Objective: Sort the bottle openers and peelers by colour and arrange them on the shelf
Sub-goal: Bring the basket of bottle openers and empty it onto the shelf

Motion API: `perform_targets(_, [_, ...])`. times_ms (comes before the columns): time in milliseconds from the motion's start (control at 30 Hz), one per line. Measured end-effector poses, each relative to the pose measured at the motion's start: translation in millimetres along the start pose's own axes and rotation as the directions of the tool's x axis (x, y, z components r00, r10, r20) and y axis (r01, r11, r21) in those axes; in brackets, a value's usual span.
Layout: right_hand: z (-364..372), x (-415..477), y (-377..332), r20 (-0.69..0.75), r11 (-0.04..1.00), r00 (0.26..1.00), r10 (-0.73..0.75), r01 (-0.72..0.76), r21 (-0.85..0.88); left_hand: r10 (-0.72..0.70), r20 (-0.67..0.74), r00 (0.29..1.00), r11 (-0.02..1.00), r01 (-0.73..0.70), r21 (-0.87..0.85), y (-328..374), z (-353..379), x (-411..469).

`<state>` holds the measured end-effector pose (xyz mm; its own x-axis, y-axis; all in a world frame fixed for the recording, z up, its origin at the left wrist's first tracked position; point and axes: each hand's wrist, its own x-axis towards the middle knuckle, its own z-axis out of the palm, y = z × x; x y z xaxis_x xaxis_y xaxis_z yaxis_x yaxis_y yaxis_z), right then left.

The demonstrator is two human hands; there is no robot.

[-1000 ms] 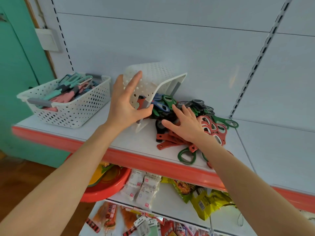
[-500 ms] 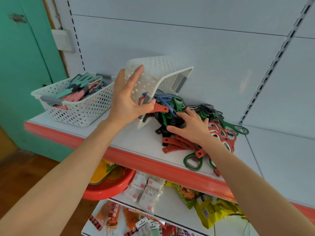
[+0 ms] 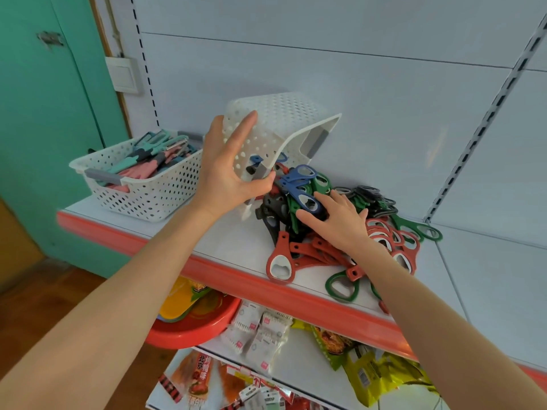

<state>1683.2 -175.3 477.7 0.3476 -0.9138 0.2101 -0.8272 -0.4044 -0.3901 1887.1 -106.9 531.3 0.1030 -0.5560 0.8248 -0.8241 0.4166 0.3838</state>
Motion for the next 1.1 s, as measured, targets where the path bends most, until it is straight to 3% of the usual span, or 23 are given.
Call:
perform_targets(267, [-1.2, 0.3, -0.4, -0.005, 1.000, 1.000, 0.014, -0.014, 0.015, -0.022, -0.008, 1.000, 0.999, 0.022, 0.024, 3.0, -12.2, 12.4])
perform_targets(633, [-0.6, -0.5, -2.9, 0.002, 0.999, 1.000, 0.028, -0.028, 0.015, 0.097, 0.012, 0.995, 0.995, -0.097, 0.022, 5.3, -15.5, 10.9])
perform_targets(1100, [-4.0, -6.1, -3.4, 0.012, 0.998, 1.000, 0.010, -0.011, 0.061, -0.005, 0.016, 1.000, 0.999, 0.006, -0.045, 17.6, -10.2, 3.6])
